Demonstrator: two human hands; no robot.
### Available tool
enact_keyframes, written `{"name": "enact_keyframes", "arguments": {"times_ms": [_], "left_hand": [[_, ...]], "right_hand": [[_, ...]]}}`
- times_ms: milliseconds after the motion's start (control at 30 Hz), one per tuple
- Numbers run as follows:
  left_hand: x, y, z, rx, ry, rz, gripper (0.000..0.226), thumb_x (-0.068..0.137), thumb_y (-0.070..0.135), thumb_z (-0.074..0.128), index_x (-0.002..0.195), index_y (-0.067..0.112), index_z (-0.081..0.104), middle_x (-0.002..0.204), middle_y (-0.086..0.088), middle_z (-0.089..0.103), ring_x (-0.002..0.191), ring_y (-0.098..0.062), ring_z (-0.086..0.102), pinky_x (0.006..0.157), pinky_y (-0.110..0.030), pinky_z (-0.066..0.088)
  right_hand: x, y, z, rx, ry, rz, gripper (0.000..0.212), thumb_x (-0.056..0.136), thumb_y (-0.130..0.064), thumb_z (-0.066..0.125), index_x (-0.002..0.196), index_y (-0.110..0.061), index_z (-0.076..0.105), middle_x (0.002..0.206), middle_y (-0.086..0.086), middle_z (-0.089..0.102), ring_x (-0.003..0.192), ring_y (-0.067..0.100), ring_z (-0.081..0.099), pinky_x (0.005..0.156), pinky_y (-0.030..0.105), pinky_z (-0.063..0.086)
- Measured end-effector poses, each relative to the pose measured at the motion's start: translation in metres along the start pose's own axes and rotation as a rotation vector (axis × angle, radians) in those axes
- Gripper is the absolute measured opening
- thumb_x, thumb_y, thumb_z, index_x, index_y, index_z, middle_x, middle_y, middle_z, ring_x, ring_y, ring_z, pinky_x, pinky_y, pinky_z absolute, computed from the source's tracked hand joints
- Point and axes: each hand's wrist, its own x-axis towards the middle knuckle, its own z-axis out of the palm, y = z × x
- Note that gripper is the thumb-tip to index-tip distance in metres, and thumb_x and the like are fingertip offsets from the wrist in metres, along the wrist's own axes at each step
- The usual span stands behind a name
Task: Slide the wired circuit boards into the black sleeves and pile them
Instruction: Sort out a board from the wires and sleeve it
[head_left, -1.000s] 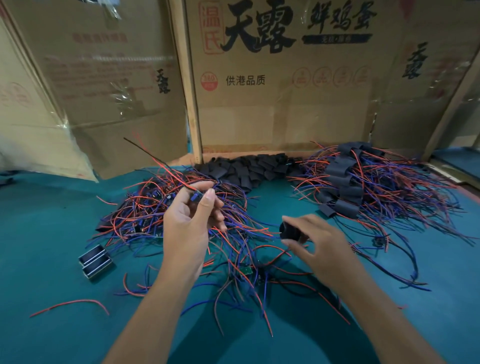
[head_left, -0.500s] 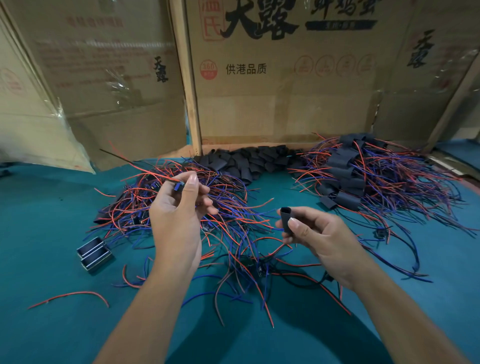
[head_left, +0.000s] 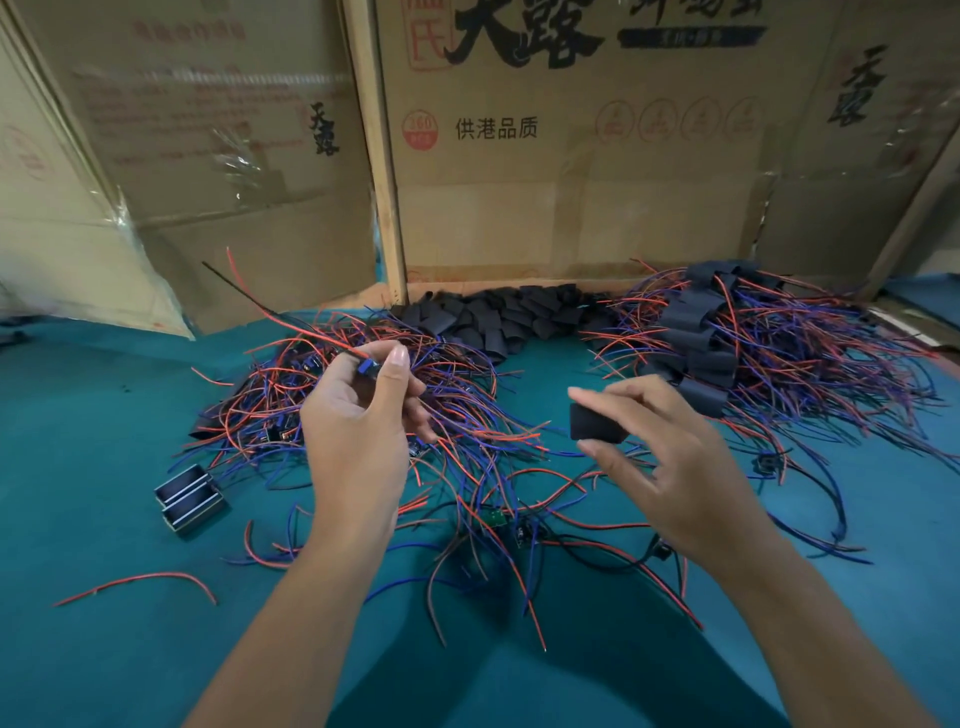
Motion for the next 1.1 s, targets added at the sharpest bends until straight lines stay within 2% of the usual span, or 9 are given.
{"name": "enact_keyframes", "arguments": {"times_ms": [167, 300, 467, 733, 967, 1100], "left_hand": [[0.002, -0.002, -0.002, 0.045, -0.016, 0.014, 0.013, 0.099, 0.015, 0.058, 0.087, 0.016, 0.063, 0.062, 0.003, 0.058, 0.043, -0.009, 0.043, 0.035, -0.022, 0.035], [0.003, -0.002, -0.003, 0.046, -0.032, 0.011, 0.014, 0.098, 0.016, 0.059, 0.085, 0.018, 0.062, 0.059, 0.006, 0.058, 0.040, -0.007, 0.041, 0.035, -0.020, 0.032], [0.004, 0.000, -0.004, 0.055, -0.026, -0.029, 0.013, 0.098, 0.017, 0.060, 0.086, 0.015, 0.061, 0.058, 0.006, 0.057, 0.040, -0.008, 0.039, 0.036, -0.019, 0.030], [0.002, 0.005, -0.004, 0.066, 0.002, -0.078, 0.014, 0.099, 0.016, 0.060, 0.085, 0.014, 0.061, 0.056, 0.005, 0.055, 0.039, -0.008, 0.036, 0.036, -0.018, 0.028], [0.003, 0.008, -0.005, 0.011, 0.004, -0.147, 0.023, 0.100, 0.015, 0.059, 0.078, 0.010, 0.055, 0.057, 0.002, 0.054, 0.040, -0.009, 0.034, 0.033, -0.018, 0.025], [0.004, 0.011, -0.005, -0.035, 0.014, -0.185, 0.020, 0.100, 0.014, 0.059, 0.081, 0.008, 0.055, 0.056, 0.003, 0.054, 0.039, -0.008, 0.033, 0.034, -0.017, 0.024]], "right_hand": [[0.000, -0.002, -0.002, 0.103, -0.183, -0.016, 0.041, 0.091, -0.030, 0.061, 0.130, -0.016, 0.060, 0.110, -0.002, 0.059, 0.097, 0.009, 0.054, 0.087, 0.008, 0.036], [0.000, -0.002, -0.004, 0.127, -0.186, -0.028, 0.033, 0.092, -0.026, 0.064, 0.123, -0.017, 0.062, 0.113, -0.007, 0.062, 0.103, 0.006, 0.056, 0.087, 0.008, 0.037], [0.001, -0.004, -0.003, 0.081, -0.190, -0.079, 0.034, 0.089, -0.025, 0.064, 0.122, -0.018, 0.064, 0.111, -0.004, 0.057, 0.102, 0.006, 0.053, 0.091, 0.014, 0.037], [0.001, -0.008, 0.000, -0.021, -0.237, -0.128, 0.036, 0.088, -0.026, 0.063, 0.123, -0.018, 0.066, 0.109, 0.001, 0.055, 0.102, 0.014, 0.052, 0.093, 0.013, 0.034], [-0.001, -0.007, 0.003, -0.020, -0.288, -0.106, 0.036, 0.089, -0.030, 0.063, 0.124, -0.020, 0.066, 0.111, -0.001, 0.057, 0.104, 0.019, 0.054, 0.091, 0.029, 0.042], [-0.001, -0.006, 0.003, 0.017, -0.302, -0.098, 0.036, 0.092, -0.035, 0.064, 0.126, -0.025, 0.063, 0.111, -0.005, 0.056, 0.106, 0.015, 0.053, 0.092, 0.029, 0.042]]}}
